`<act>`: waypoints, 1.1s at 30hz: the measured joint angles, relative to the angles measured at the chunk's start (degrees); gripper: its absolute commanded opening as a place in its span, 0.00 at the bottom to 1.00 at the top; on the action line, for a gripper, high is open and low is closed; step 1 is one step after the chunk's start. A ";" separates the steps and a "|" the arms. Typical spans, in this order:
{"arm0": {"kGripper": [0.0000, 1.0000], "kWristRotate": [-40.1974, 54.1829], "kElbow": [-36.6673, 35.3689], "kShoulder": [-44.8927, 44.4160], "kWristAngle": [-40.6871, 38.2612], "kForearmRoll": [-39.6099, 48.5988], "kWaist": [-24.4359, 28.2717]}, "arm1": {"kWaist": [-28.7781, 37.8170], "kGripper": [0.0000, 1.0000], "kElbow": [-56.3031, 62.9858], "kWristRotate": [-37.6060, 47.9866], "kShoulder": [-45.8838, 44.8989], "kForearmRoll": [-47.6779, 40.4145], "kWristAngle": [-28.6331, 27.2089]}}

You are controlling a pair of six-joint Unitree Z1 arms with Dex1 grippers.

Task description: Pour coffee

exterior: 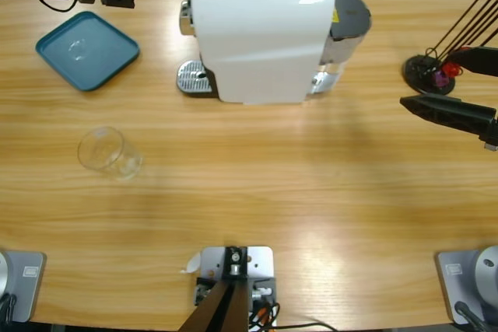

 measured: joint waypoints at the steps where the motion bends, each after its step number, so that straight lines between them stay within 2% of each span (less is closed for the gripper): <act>1: 0.00 0.01 0.22 0.00 -0.22 -0.64 0.04 | 0.00 0.99 0.00 0.00 0.00 0.00 0.00; 17: 0.00 1.64 -0.10 -0.03 -2.38 -2.36 0.46 | 0.00 0.99 0.00 0.00 0.00 -0.06 0.00; 22: 0.00 1.69 -8.47 -1.86 -3.89 -1.89 -2.16 | 0.00 0.99 0.02 0.00 0.00 -0.09 0.32; 25: 0.00 1.71 -11.23 -2.01 -3.89 1.57 -2.40 | 0.00 0.99 0.06 0.00 -0.01 -0.25 0.54; 26: 0.18 1.86 -12.28 -2.01 -3.89 3.12 -2.44 | 0.00 0.99 0.06 0.00 -0.01 -0.34 0.60; 28: 0.75 3.05 -14.55 -2.01 -3.89 6.22 -2.66 | 0.00 0.98 0.12 0.00 -0.01 -0.52 0.61; 29: 0.92 4.55 -15.91 -1.98 -3.89 7.44 -2.98 | 0.00 0.99 0.18 0.00 -0.01 -0.60 0.61; 30: 0.98 6.24 -16.95 -1.98 -3.89 8.28 -3.43 | 0.00 0.99 0.22 0.00 -0.01 -0.66 0.61; 33: 0.99 15.22 -18.48 -1.98 -1.53 10.39 -5.48 | 0.00 0.98 0.38 0.00 -0.02 -0.72 0.27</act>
